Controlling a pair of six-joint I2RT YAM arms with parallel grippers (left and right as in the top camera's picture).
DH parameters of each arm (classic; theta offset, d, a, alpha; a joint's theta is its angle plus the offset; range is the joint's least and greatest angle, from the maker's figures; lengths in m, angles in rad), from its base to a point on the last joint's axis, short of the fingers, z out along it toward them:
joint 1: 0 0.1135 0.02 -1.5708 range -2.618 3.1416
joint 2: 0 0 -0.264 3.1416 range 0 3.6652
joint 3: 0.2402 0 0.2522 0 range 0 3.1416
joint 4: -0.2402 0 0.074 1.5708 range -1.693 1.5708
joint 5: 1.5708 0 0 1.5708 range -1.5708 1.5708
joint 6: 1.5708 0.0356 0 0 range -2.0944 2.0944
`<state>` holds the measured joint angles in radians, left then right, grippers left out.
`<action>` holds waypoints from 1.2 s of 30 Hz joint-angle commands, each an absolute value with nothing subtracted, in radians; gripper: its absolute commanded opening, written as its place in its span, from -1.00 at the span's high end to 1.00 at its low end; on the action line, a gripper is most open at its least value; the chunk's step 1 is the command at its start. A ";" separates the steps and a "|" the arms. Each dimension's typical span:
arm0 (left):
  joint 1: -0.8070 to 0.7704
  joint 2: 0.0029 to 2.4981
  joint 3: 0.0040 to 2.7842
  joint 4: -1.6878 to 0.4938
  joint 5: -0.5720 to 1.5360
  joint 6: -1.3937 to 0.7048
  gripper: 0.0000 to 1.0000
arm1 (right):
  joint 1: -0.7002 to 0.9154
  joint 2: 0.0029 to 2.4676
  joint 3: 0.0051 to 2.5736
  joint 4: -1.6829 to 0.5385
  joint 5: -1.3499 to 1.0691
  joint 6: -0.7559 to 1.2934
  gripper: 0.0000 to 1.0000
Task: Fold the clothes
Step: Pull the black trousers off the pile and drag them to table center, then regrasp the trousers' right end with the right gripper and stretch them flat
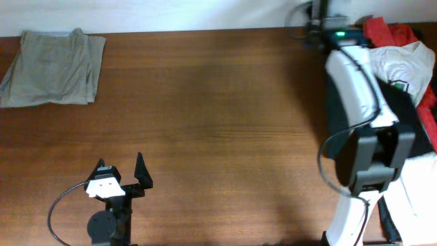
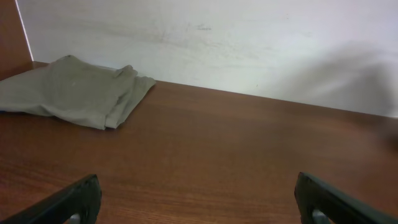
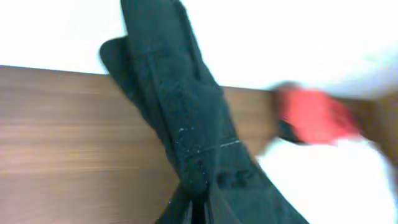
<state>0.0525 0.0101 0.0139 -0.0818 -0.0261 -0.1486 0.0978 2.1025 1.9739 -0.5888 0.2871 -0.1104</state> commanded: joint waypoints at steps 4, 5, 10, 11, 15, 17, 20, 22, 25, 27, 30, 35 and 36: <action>0.048 0.005 0.009 -0.083 -0.019 -0.129 -0.98 | 0.470 2.112 2.002 -0.570 -0.037 0.171 0.92; 0.048 0.005 0.009 -0.083 -0.019 -0.129 -0.98 | 0.516 2.121 2.001 -0.574 -0.058 0.191 0.92; 0.048 0.005 0.009 -0.083 -0.019 -0.129 -0.98 | 0.730 2.152 2.001 -0.578 -0.078 0.275 0.83; 0.048 0.005 0.009 -0.083 -0.019 -0.129 -0.98 | 0.759 2.151 2.001 -0.572 -0.080 0.275 0.78; 0.048 0.005 0.009 -0.083 -0.019 -0.129 -0.98 | 0.781 2.141 2.002 -0.594 -0.075 0.271 0.18; 0.048 0.005 0.009 -0.083 -0.019 -0.129 -0.98 | 0.730 2.113 2.002 -0.628 -0.075 0.271 -0.97; 0.048 0.005 0.009 -0.083 -0.019 -0.129 -0.98 | 0.604 2.044 2.002 -0.779 -0.075 0.271 -0.97; 0.048 0.005 0.009 -0.083 -0.019 -0.129 -0.98 | 0.496 2.011 2.002 -0.942 -0.076 0.271 -0.97; 0.048 0.005 0.009 -0.083 -0.019 -0.129 -0.98 | 0.309 2.008 2.000 -1.287 -0.075 0.271 -0.97; 0.048 0.005 0.009 -0.083 -0.019 -0.129 -0.98 | 0.222 2.020 1.992 -1.449 -0.075 0.273 -0.97; 0.048 0.005 0.009 -0.083 -0.019 -0.129 -0.98 | 0.132 2.022 1.897 -1.472 -0.075 0.283 -0.97; 0.048 0.005 0.009 -0.083 -0.019 -0.129 -0.98 | 0.104 2.022 1.672 -1.308 -0.079 0.323 -0.97; 0.048 0.005 0.009 -0.083 -0.019 -0.129 -0.98 | 0.104 2.022 1.637 -1.288 -0.080 0.346 -0.97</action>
<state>0.0525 0.0101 0.0139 -0.0814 -0.0265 -0.1486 0.0998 2.0319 1.7145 -1.3186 -0.0738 0.2920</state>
